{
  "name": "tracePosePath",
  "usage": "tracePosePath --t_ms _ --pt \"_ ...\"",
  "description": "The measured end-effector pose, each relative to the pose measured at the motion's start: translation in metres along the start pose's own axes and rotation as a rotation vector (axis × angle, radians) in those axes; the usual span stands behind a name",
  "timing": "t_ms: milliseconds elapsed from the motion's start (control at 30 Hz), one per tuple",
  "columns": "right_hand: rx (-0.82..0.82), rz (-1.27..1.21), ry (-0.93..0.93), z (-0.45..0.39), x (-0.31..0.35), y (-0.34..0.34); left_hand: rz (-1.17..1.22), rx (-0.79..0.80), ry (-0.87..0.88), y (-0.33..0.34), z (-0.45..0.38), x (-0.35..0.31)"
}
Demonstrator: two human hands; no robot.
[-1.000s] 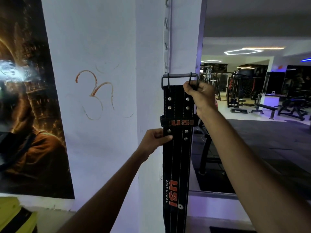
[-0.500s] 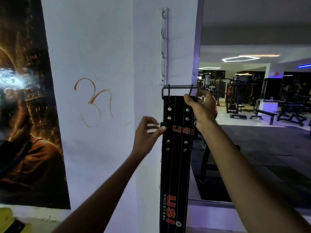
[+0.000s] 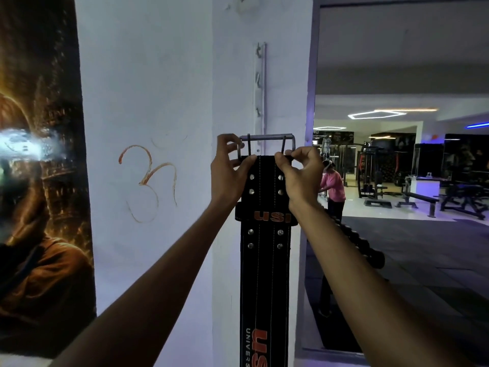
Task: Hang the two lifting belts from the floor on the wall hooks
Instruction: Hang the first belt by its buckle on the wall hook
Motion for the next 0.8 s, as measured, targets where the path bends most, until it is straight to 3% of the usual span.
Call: tracePosePath --t_ms 167,567,800 --pt "0.062 0.018 -0.008 -0.023 -0.007 0.025 0.021 -0.040 -0.054 0.001 -0.029 0.020" --pt "0.037 0.143 -0.080 -0.068 -0.035 0.055 0.062 -0.072 -0.245 0.019 -0.081 0.072" --pt "0.022 0.154 -0.025 -0.074 -0.062 0.059 0.058 -0.112 -0.341 0.026 -0.084 0.102"
Point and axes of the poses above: each hand's wrist, its own z-axis away from the middle knuckle, its own y-axis out of the palm, x = y × z, the point moved 6 cm from there along -z, towards the middle knuckle, and after that the axes turned 3 degrees about z, right-handed, at the moved point
